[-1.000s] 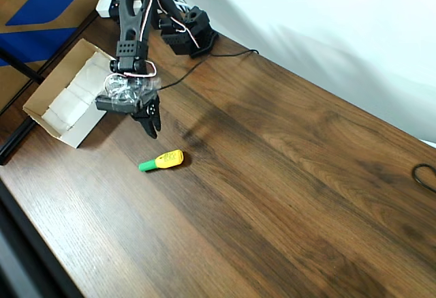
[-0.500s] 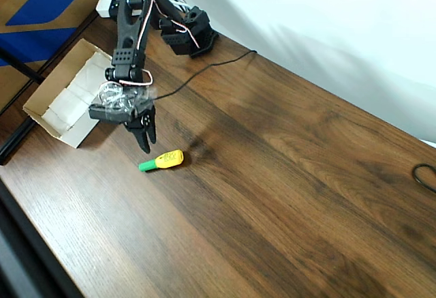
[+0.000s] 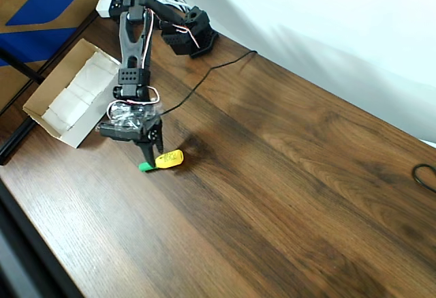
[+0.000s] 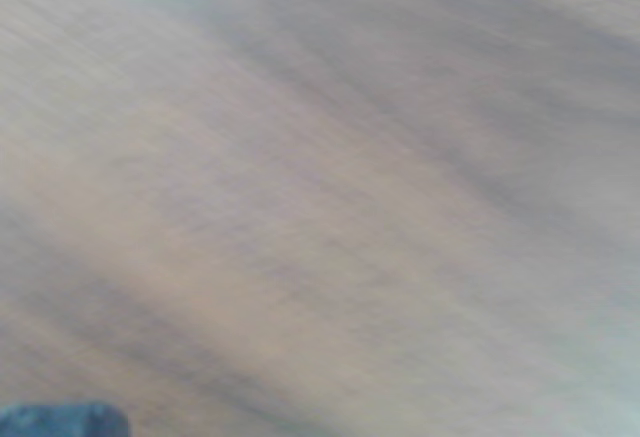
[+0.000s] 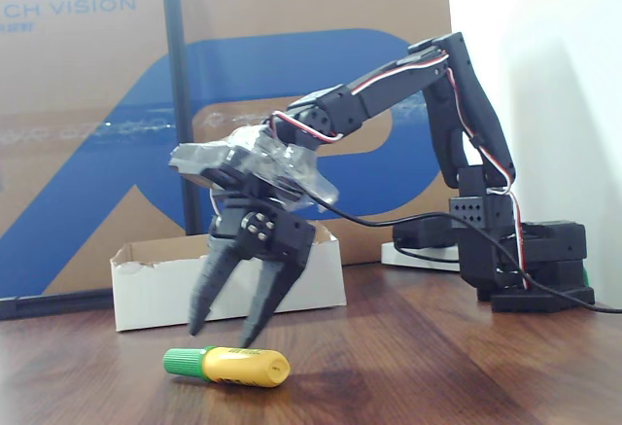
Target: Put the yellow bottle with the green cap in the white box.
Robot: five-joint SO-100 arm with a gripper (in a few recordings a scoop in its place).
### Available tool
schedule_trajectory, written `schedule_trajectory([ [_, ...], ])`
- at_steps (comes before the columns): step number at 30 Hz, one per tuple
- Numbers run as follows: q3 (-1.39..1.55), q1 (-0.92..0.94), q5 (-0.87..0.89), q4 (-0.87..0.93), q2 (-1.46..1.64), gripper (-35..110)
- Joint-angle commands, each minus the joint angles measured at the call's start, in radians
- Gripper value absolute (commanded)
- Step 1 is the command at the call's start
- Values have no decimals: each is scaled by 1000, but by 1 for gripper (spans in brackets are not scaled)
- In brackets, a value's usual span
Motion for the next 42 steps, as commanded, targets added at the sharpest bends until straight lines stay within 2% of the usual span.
schedule_trajectory([
  [1, -60, -5, -14, 0, 41, 23],
  [13, -34, -35, -37, -23, -9, 32],
  [22, 46, -44, -63, -83, -15, 28],
  [37, 66, -2, -81, -58, 35, 26],
  [42, 66, 25, -103, -54, 67, 17],
])
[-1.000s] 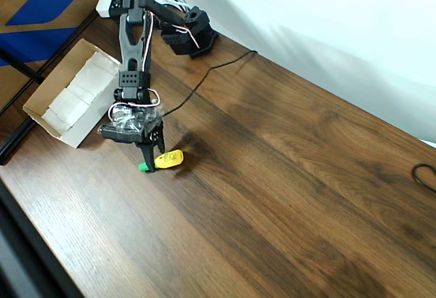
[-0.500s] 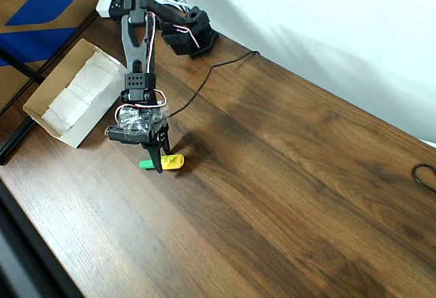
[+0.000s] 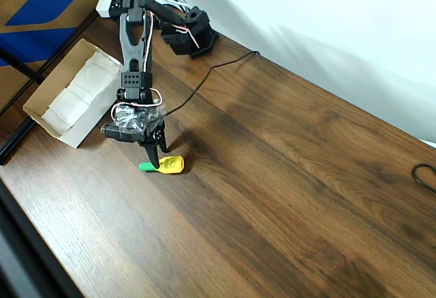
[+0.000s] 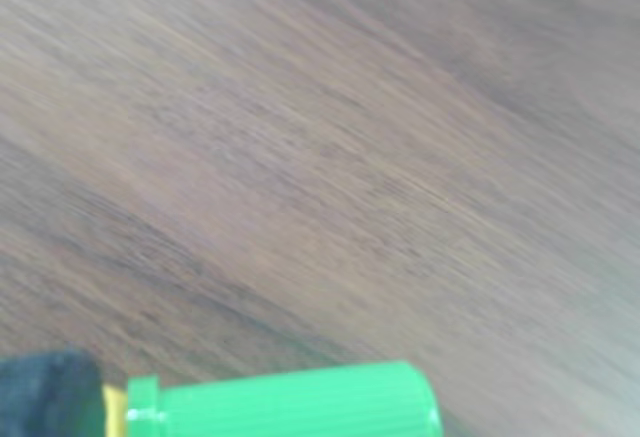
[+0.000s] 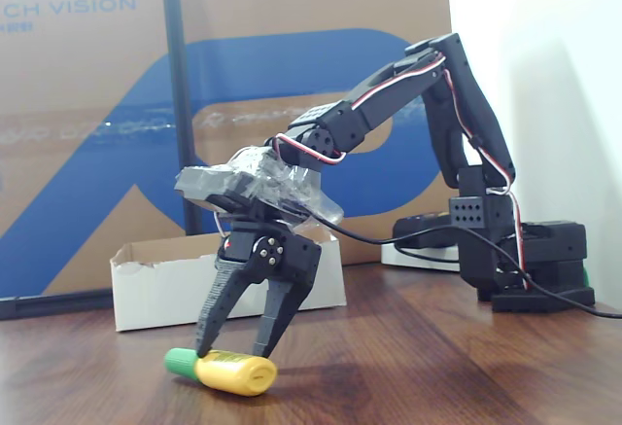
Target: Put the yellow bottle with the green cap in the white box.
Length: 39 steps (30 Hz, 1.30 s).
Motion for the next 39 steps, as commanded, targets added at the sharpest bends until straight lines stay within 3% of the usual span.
schedule_trajectory([
  [1, -23, 14, -28, 9, 94, 16],
  [9, -28, 29, -32, 9, 86, 15],
  [16, -28, 48, -25, 9, 112, 0],
  [27, -28, 89, -6, 25, 179, 0],
  [39, 21, 227, 78, 97, 479, 0],
])
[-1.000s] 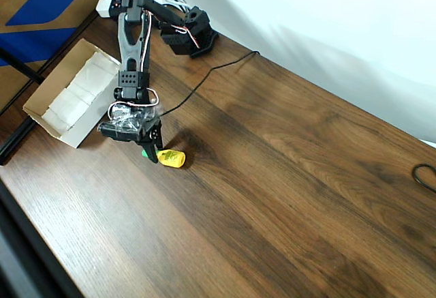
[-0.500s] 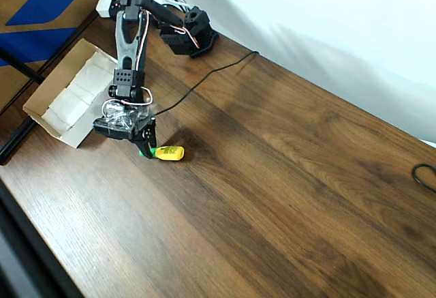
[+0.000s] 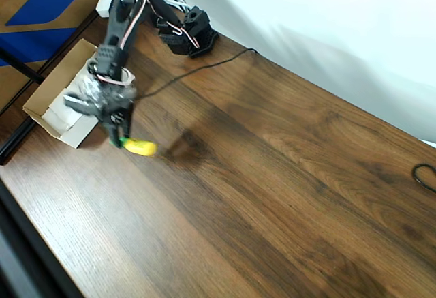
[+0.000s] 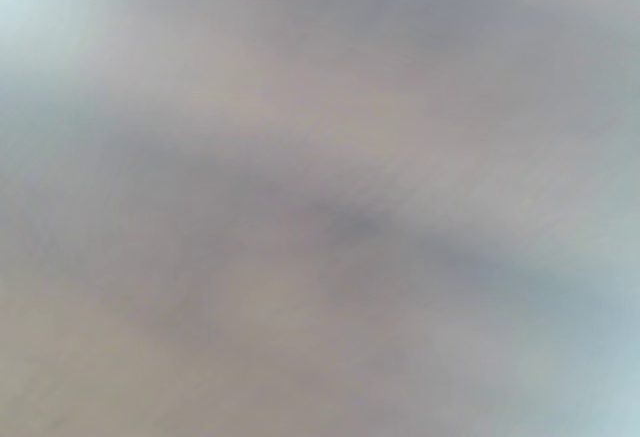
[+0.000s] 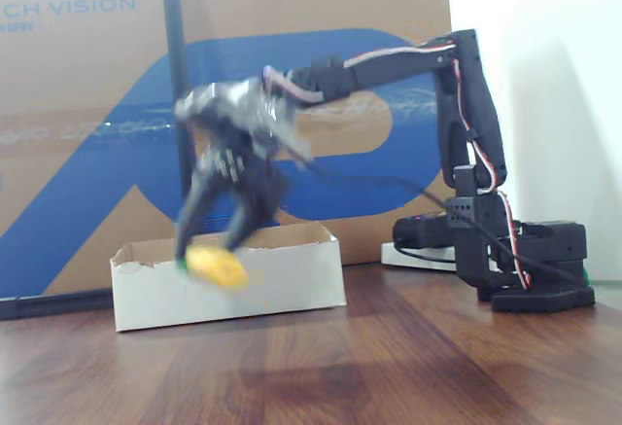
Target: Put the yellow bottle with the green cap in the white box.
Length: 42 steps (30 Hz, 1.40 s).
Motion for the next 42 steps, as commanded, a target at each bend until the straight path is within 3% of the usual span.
schedule_trajectory([
  [1, 9, 29, 3, 20, 161, 0],
  [12, 130, 224, 67, 11, 348, 0],
  [23, 225, 532, 126, -20, 471, 0],
  [32, 443, 792, 92, -176, 577, 0],
  [42, 588, 851, 40, -290, 621, 0],
])
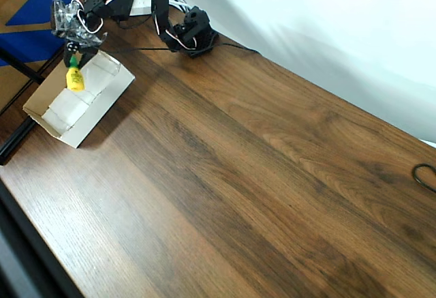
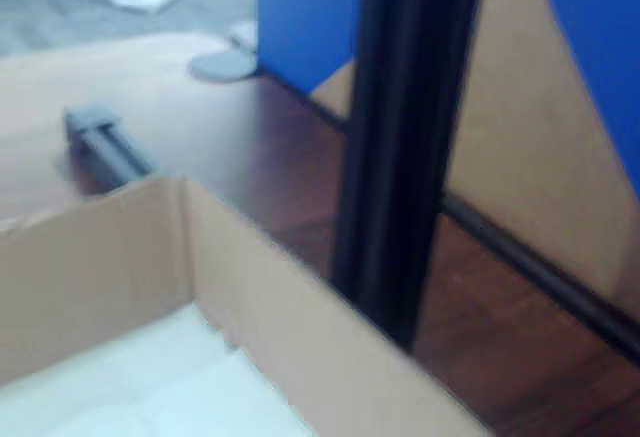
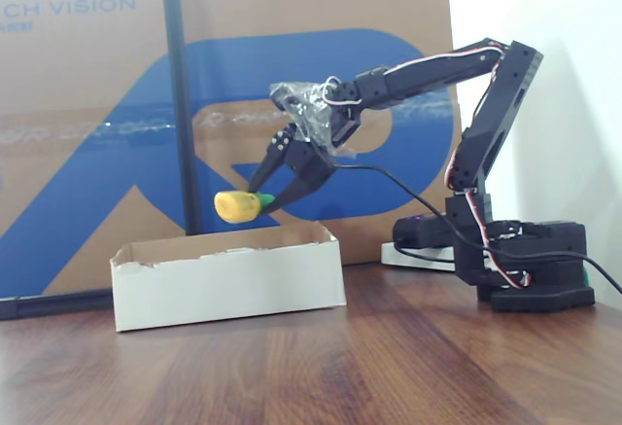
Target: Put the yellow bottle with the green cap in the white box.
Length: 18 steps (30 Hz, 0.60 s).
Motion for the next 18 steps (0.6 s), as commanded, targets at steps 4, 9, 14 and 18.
schedule_trajectory([
  [4, 43, 31, 8, -40, 91, 0],
  [9, 41, 38, 15, -34, 84, 0],
  [14, -11, 9, 32, -28, 38, 0],
  [18, -67, -6, 40, -21, -15, 0],
])
